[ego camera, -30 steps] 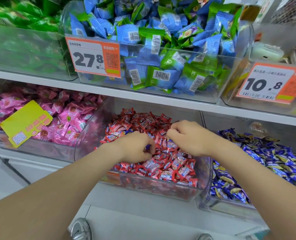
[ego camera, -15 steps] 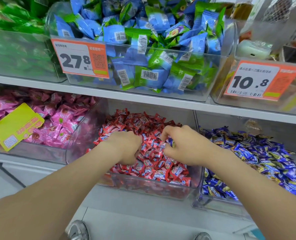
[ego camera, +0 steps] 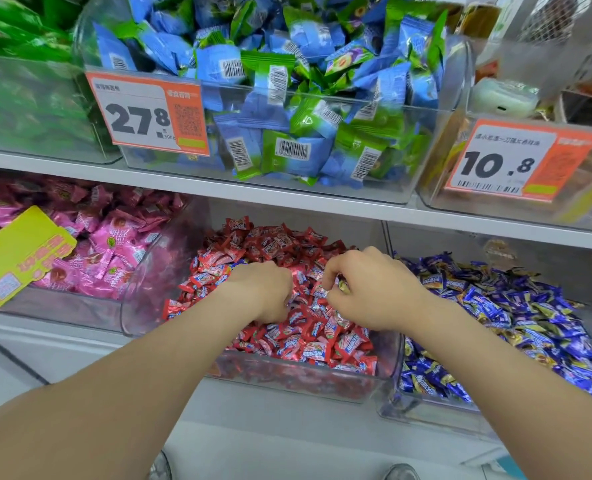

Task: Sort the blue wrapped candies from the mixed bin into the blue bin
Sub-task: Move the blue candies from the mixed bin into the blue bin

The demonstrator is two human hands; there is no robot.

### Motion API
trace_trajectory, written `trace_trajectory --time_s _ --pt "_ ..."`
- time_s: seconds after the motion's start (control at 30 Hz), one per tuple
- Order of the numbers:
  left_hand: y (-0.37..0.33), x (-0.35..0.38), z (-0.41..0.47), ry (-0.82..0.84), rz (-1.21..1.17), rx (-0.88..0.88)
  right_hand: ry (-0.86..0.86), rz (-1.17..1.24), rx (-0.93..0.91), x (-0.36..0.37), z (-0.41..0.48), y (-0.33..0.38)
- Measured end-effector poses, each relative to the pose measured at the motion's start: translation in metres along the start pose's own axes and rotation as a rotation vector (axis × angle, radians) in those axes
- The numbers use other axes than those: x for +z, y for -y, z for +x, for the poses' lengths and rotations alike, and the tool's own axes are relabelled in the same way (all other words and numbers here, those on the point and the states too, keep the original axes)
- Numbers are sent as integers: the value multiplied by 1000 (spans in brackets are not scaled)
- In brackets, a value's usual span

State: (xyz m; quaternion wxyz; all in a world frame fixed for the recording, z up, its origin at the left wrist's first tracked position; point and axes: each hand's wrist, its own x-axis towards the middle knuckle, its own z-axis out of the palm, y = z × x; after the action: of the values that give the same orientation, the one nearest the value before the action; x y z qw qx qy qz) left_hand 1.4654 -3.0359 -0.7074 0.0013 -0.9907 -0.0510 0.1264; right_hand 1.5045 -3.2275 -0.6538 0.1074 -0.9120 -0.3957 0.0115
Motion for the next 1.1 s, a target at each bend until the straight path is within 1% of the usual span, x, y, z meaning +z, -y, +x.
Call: trace_trajectory --time_s 0.07,0.17,0.23,0.3,0.37,0.47,0.57,0.63,0.7,0.77,0.87,0.93,1.03,1.1 --pt "3 -1 1 -20 -28 8 1 -4 0 0 0 -1" --pt "3 2 5 -56 -178 112 2 -19 3 1 1 0" --pt "0 6 7 -22 -201 162 5 -31 6 2 1 1" --pt "-4 6 8 -11 -155 177 9 -46 13 2 2 3" --pt "-5 3 8 -16 -57 179 19 -60 19 2 2 4" --pt "-6 0 3 31 57 187 34 -77 22 2 1 4" --pt "-7 5 -3 -37 83 248 48 -85 22 2 0 4" --pt "-8 9 -6 -83 82 248 61 -92 21 1 0 5" --pt "-6 10 -8 -94 50 232 76 -95 20 0 0 6" --pt "0 5 -9 -117 -80 212 96 -101 28 -1 1 6" --pt "15 -11 -13 -134 -378 215 83 -78 27 -1 4 4" --pt "24 -20 -17 -115 -584 232 99 -70 4 0 6 3" --pt "28 -28 -28 -93 -771 268 175 -67 -47 0 6 5" --pt "28 -32 -35 -44 -895 222 165 -26 -64 0 6 7"
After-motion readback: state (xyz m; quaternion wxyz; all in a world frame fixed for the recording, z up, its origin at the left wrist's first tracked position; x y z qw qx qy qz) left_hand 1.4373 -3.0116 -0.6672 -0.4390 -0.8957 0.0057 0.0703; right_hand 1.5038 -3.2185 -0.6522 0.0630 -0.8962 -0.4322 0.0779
